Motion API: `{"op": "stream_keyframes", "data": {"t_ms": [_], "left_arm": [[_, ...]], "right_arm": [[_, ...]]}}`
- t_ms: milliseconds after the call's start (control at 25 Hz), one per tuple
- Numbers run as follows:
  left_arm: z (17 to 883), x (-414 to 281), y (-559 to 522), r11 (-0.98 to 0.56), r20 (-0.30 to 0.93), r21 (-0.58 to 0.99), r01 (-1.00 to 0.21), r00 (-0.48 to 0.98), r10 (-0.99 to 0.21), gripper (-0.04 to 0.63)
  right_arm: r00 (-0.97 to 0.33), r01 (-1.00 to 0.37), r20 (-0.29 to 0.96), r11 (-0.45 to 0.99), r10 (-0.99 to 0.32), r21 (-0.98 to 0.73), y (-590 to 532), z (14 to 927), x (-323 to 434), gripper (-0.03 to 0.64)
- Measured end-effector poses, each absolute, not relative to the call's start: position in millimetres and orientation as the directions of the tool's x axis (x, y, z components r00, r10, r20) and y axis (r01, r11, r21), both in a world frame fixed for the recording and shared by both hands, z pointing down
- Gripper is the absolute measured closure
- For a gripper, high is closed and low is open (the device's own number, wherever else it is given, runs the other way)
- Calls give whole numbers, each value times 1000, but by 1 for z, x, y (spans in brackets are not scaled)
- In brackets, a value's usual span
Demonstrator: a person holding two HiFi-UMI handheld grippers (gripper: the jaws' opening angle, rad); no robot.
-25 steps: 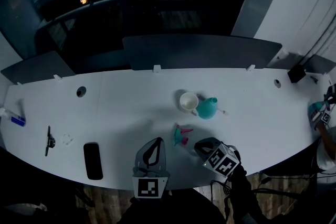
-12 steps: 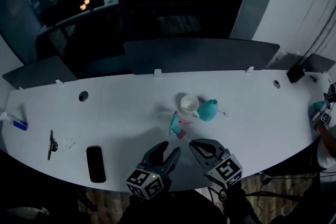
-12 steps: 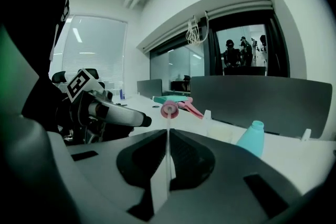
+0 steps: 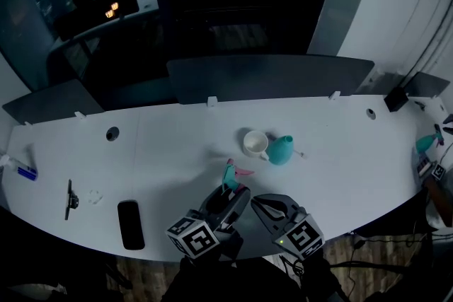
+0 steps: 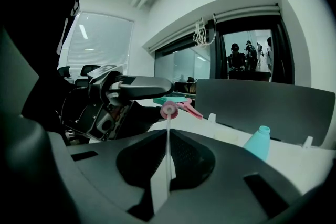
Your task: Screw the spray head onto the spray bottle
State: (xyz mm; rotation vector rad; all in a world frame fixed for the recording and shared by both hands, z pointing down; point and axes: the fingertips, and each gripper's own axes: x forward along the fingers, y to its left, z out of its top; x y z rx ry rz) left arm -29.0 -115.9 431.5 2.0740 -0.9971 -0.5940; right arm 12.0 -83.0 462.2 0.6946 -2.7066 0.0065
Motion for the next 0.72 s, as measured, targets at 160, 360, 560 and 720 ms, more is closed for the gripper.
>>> {"op": "stream_keyframes", "data": {"t_ms": [160, 360, 560, 720], "left_arm": [[431, -27, -115, -430, -97, 800, -419, 616, -782, 338], [434, -32, -113, -420, -98, 818, -393, 624, -775, 456], [433, -32, -112, -410, -87, 831, -376, 640, -763, 460], [425, -32, -109, -449, -84, 788, -420, 650, -756, 459]], "right_arm": [[-821, -465, 337, 882, -461, 74, -80, 467, 12, 597], [-824, -462, 332, 884, -459, 75, -79, 466, 13, 597], [-825, -467, 324, 882, -462, 68, -77, 464, 12, 597], [-838, -466, 291, 883, -461, 58, -76, 460, 10, 597]]}}
